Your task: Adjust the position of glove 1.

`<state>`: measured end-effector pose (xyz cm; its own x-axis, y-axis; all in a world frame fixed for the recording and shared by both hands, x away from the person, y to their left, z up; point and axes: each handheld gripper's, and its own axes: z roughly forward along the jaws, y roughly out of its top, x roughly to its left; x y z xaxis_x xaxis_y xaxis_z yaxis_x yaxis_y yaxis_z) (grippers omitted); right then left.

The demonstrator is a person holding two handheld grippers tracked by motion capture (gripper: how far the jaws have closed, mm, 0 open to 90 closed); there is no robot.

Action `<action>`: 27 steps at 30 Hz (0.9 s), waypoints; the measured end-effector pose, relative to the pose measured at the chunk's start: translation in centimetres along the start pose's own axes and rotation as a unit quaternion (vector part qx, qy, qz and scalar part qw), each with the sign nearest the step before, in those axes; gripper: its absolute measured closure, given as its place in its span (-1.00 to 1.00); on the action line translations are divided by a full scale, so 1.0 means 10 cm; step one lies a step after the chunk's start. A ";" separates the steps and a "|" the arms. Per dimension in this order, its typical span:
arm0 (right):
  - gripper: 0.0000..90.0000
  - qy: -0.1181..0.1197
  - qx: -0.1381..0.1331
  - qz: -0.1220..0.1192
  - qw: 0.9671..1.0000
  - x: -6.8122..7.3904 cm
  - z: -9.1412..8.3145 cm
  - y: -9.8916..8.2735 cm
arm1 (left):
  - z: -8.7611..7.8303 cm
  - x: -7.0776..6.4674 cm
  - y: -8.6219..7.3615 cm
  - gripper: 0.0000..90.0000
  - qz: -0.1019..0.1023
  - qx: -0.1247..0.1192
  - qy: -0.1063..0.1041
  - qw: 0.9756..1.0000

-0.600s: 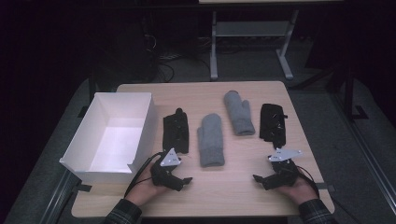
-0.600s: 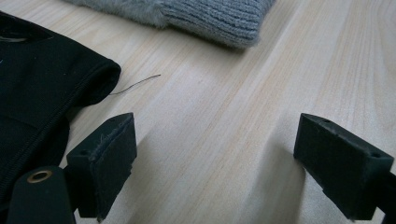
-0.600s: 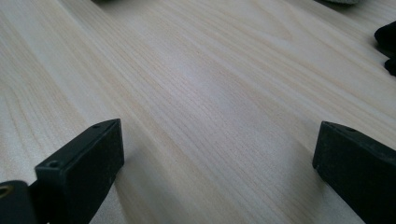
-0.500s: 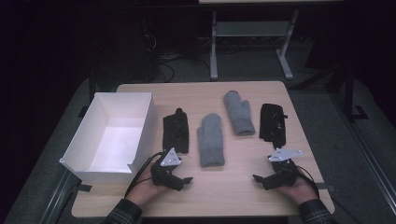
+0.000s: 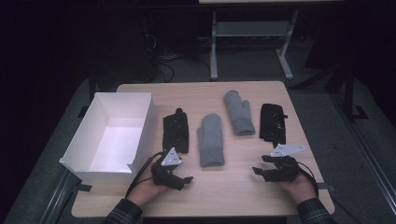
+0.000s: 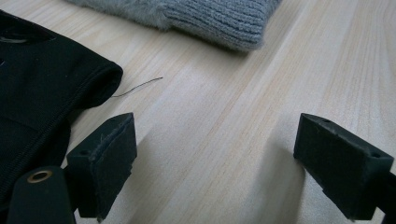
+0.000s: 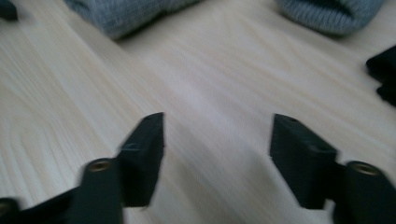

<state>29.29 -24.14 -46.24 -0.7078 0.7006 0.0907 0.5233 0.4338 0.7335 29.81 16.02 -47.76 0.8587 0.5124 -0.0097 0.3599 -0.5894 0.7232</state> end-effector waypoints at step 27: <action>1.00 -0.005 -0.035 0.010 0.999 -0.42 0.36 0.88 | -0.01 0.00 0.00 -0.72 0.001 0.003 0.002 1.000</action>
<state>38.59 -21.26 -42.58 -0.6919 0.7151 0.0999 0.5036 0.3788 0.7764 29.78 16.11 -47.71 0.8582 0.5132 -0.0060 0.3602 -0.5940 0.7193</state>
